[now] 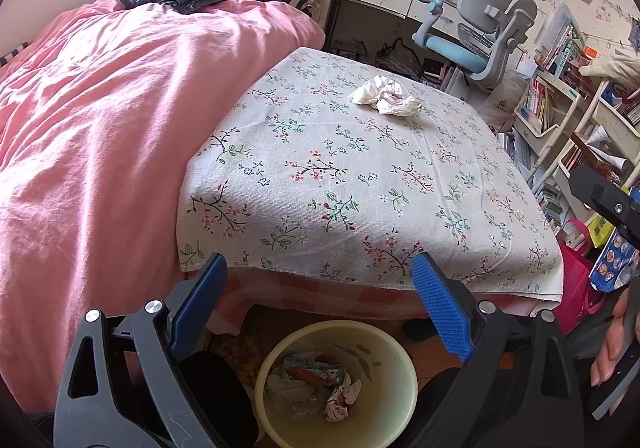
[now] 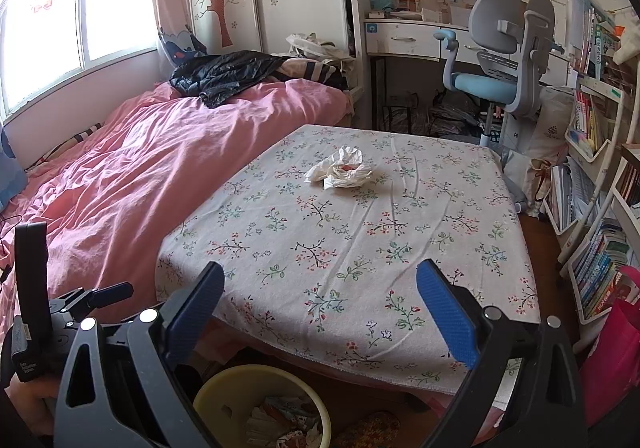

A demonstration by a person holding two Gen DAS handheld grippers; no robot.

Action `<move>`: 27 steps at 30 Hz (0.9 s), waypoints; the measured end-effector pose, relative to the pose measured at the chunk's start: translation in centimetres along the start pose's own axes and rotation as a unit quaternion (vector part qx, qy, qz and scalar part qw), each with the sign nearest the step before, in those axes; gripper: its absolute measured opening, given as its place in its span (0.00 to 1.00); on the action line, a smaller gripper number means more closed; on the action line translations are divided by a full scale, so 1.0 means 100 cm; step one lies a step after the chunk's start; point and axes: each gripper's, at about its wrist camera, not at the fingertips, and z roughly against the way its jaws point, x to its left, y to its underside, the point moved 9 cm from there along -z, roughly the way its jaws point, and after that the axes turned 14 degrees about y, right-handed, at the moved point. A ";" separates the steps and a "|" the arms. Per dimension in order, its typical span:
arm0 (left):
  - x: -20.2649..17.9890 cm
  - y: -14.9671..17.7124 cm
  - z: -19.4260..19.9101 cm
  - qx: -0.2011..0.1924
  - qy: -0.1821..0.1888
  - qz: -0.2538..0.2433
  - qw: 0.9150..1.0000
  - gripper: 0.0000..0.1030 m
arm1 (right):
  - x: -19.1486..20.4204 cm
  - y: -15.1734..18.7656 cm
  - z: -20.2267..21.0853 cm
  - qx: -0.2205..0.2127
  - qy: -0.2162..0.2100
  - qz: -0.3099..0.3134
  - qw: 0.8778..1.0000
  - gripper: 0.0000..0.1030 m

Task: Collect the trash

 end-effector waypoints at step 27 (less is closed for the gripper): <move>0.000 0.002 -0.001 0.003 0.000 0.003 1.000 0.89 | 0.004 0.002 0.000 0.001 0.000 0.005 1.000 0.90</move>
